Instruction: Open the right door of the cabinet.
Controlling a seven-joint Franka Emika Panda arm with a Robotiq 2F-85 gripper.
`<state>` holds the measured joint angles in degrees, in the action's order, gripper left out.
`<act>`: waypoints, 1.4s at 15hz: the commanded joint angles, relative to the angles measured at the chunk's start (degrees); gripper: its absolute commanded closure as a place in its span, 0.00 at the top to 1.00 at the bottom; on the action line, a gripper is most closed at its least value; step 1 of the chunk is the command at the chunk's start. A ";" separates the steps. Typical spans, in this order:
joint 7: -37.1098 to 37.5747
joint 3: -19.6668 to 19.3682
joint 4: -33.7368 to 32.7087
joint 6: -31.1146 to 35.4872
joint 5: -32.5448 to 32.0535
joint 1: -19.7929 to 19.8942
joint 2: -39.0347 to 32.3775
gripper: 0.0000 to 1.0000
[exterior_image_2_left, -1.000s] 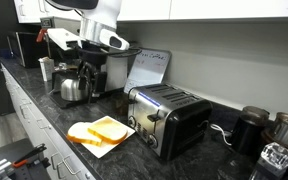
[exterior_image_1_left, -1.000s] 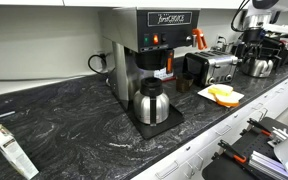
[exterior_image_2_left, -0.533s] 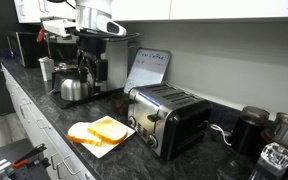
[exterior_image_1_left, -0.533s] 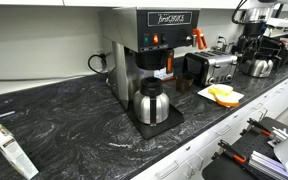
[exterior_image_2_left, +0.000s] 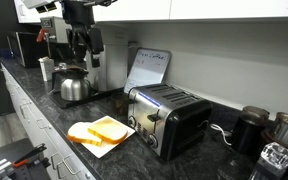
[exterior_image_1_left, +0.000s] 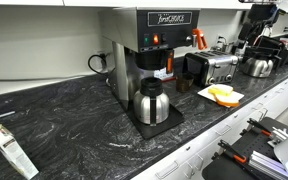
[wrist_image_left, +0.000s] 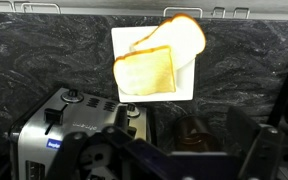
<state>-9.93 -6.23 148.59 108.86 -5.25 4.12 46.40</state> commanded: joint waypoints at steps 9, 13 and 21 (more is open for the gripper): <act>-5.24 -2.67 -2.86 7.28 5.10 -5.39 5.19 1.00; -10.87 -5.52 -4.35 12.70 9.51 -10.62 7.69 1.00; -9.51 -4.25 -4.16 11.93 8.74 -9.74 8.03 1.00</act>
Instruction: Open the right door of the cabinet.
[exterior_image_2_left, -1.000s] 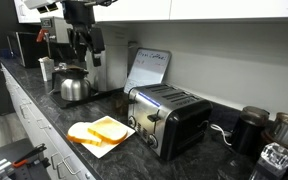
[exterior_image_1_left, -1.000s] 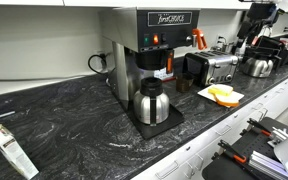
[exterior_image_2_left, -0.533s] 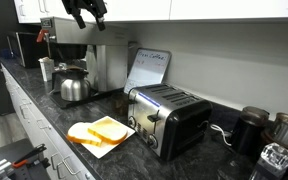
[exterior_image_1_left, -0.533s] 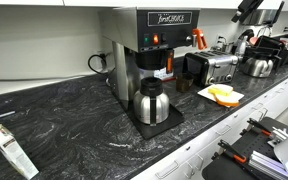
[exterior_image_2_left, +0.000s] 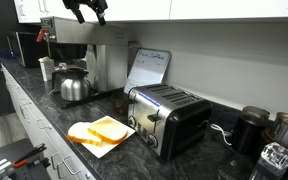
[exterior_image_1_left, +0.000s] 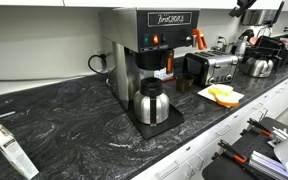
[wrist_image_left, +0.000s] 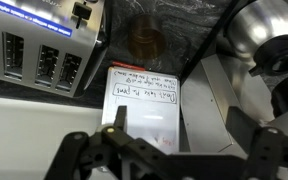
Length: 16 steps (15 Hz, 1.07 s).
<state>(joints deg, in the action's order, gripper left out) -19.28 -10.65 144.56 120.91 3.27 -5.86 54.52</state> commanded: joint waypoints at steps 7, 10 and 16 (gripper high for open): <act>-2.85 -1.19 -2.73 10.11 2.60 -4.05 -2.14 1.00; -4.73 -2.03 -4.85 16.02 4.92 -8.77 -3.52 1.00; -4.12 -1.48 -5.44 20.47 8.08 -12.67 -3.57 1.00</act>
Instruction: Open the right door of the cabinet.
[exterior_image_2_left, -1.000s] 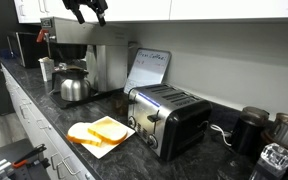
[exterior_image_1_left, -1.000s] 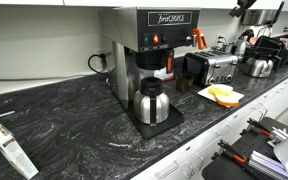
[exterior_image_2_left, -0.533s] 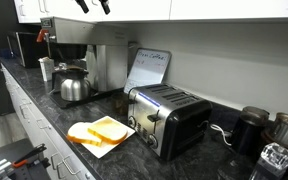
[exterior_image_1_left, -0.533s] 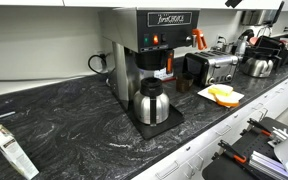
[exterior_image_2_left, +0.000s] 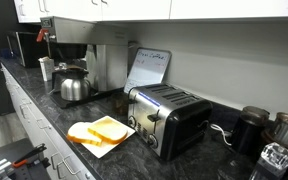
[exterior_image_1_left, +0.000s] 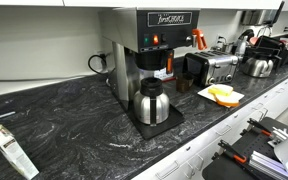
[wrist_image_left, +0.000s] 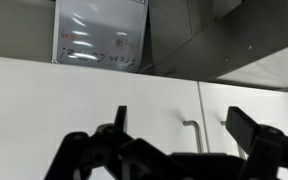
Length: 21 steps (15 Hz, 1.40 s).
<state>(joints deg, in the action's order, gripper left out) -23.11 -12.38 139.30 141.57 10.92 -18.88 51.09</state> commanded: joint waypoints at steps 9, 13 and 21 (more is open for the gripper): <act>-2.03 -1.47 -0.76 1.52 1.84 -1.50 0.06 1.00; -5.79 -4.97 -3.09 5.64 4.58 -6.70 -0.73 1.00; -16.13 -14.49 -6.64 9.01 10.04 -21.86 -3.35 1.00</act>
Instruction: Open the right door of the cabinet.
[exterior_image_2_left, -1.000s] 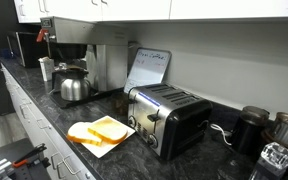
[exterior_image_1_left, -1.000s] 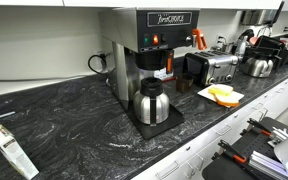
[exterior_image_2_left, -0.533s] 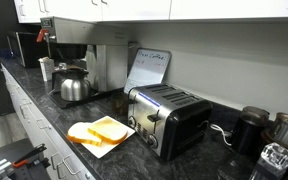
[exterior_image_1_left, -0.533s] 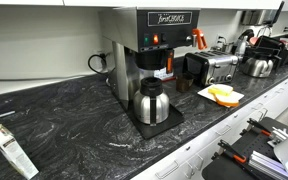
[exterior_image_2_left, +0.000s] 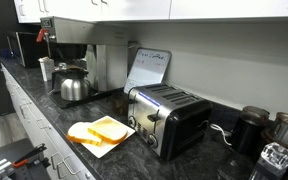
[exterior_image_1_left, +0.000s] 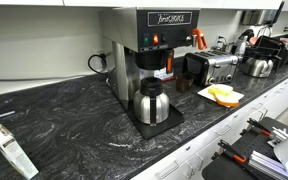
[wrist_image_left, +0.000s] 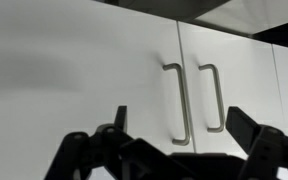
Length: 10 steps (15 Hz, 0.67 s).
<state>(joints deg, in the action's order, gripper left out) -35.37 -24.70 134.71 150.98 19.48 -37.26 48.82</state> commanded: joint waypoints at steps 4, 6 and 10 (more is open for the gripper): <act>-2.83 -1.32 -0.90 -0.56 0.74 -2.33 -0.86 1.00; -2.96 -1.32 -0.97 -0.61 0.74 -2.33 -0.86 1.00; -3.33 -1.49 -1.13 -0.51 0.96 -2.92 -0.95 1.00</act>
<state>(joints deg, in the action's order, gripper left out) -37.80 -26.44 133.90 150.62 19.38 -40.21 48.23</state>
